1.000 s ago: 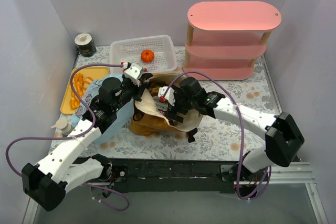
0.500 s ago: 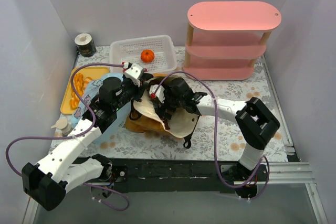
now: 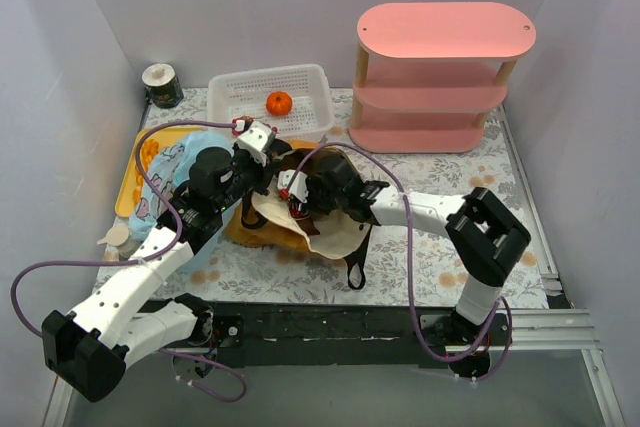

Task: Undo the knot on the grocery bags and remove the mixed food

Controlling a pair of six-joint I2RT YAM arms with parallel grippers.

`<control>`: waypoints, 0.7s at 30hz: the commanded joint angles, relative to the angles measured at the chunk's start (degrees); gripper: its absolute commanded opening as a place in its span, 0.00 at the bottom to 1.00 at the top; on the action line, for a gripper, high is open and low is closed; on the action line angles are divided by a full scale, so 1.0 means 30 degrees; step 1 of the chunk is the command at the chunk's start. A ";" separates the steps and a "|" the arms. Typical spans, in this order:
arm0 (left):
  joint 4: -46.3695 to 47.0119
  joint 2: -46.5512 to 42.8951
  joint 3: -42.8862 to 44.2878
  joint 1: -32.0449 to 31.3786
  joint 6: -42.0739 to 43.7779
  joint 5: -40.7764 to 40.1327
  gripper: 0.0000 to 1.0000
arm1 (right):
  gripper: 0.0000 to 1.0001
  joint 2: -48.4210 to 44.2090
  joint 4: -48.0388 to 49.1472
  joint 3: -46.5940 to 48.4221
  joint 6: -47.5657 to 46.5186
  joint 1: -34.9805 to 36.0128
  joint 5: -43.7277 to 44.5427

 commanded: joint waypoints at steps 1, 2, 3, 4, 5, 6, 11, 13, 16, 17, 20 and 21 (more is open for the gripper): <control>-0.0039 -0.0615 -0.0341 0.0176 -0.0254 0.0555 0.00 | 0.01 -0.2905 -0.0555 -0.0946 -0.0458 -0.0169 -0.0793; -0.0039 -0.0644 -0.0458 0.0205 -0.0254 0.0526 0.00 | 0.01 -0.3808 -0.0963 -0.1151 -0.0749 -0.0169 -0.0939; -0.0097 -0.0732 -0.0488 0.0234 -0.0254 0.0439 0.00 | 0.01 -0.4281 -0.1083 -0.1559 -0.0868 -0.0140 -0.0970; -0.0098 -0.0733 -0.0546 0.0234 -0.0225 0.0438 0.00 | 0.01 -0.4779 -0.1258 -0.1737 -0.0985 -0.0139 -0.0970; -0.0185 -0.0762 -0.0634 0.0234 -0.0196 0.0438 0.00 | 0.01 -0.5683 -0.1898 -0.1855 -0.1131 -0.0226 -0.1086; -0.0244 -0.0791 -0.0692 0.0234 -0.0195 0.0409 0.00 | 0.01 -0.6185 -0.2049 -0.2059 -0.1190 -0.0285 -0.1261; -0.0479 -0.0733 -0.0693 0.0264 -0.0224 0.0438 0.00 | 0.01 -0.8791 -0.4625 -0.2296 -0.1542 -0.0871 -0.2140; -0.0537 -0.0587 -0.0635 0.0264 -0.0224 0.0496 0.00 | 0.01 -0.9409 -0.5797 -0.2005 -0.2039 -0.1105 -0.2695; -0.0420 -0.0323 -0.0605 0.0264 -0.0196 0.0497 0.00 | 0.01 -1.0582 -0.7584 -0.1186 -0.2859 -0.1223 -0.3661; -0.0362 -0.0264 -0.0605 0.0264 -0.0224 0.0555 0.00 | 0.01 -1.1136 -0.7907 -0.0979 -0.3006 -0.1223 -0.3898; -0.0186 -0.0205 -0.0693 0.0264 -0.0312 0.0642 0.00 | 0.01 -1.2075 -0.8729 0.0159 -0.3330 -0.1223 -0.4981; -0.0128 -0.0176 -0.0722 0.0264 -0.0313 0.0643 0.00 | 0.01 -1.2166 -0.8933 0.0543 -0.3272 -0.1223 -0.5274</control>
